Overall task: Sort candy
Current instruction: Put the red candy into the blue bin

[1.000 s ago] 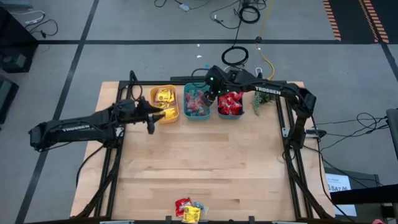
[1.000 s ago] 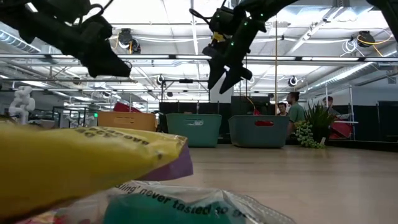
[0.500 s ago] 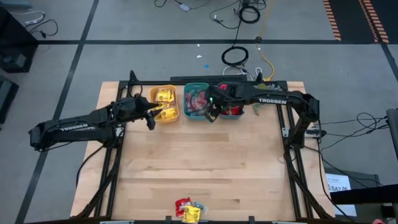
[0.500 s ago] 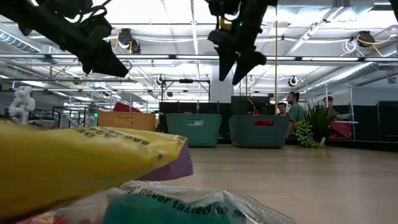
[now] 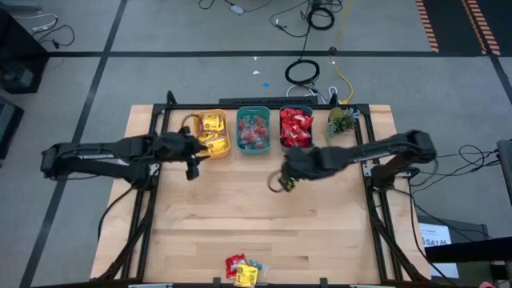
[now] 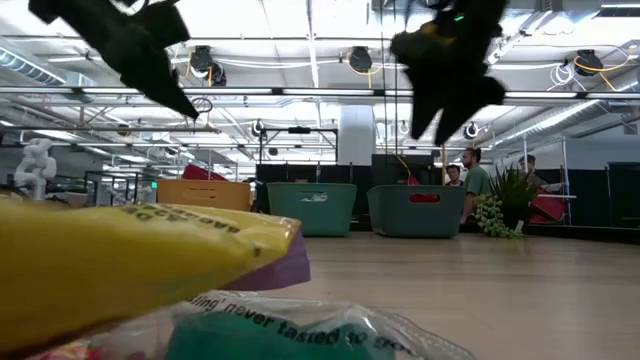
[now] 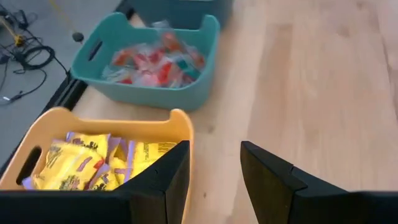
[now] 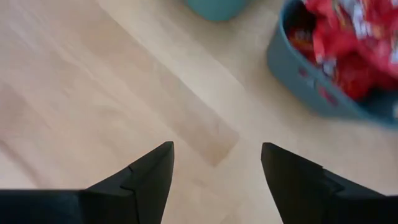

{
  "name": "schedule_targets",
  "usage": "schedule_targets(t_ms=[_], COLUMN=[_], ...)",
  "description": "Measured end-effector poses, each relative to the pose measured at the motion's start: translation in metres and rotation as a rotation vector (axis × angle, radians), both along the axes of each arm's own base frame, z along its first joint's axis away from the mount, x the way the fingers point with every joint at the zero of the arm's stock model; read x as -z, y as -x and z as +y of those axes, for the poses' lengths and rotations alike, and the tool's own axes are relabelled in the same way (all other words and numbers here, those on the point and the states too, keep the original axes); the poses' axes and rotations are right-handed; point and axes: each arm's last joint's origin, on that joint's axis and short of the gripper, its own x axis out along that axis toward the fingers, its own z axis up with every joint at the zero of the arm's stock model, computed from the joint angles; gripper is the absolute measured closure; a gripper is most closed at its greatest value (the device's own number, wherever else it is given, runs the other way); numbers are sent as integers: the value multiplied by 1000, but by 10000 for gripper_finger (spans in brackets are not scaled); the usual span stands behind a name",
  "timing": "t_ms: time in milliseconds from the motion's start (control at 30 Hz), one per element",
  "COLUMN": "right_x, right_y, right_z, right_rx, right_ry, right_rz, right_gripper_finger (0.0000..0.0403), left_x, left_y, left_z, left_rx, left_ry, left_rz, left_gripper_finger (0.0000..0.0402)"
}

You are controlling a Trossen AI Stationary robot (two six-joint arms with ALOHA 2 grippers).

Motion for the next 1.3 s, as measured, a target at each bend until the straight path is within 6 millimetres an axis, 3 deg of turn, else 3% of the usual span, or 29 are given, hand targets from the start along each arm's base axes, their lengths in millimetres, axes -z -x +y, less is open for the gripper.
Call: schedule_targets(t_ms=[167, 400, 667, 867, 1067, 1300], right_x=[3, 8, 7, 8, 7, 6], right_y=[43, 90, 117, 135, 150, 158], right_z=[28, 61, 99, 123, 138, 146], right_rx=[82, 80, -69, -121, -148, -156], right_ry=[-30, -72, -106, -98, -124, -127], right_rz=[-87, -158, -164, -203, -233, -274], right_gripper_finger=[181, 195, 206, 207, 207, 207], left_x=[-13, -20, -28, -24, -1, 49], left_y=[-31, -82, -135, -155, -171, -177], left_z=[-24, -85, -155, -214, -259, -283], left_rx=[123, 141, 80, 108, 71, 11], left_ry=[-8, -145, -17, 30, 194, 330], left_rz=[89, 237, 289, 359, 428, 606], left_gripper_finger=[249, 249, 249, 249, 249, 249])
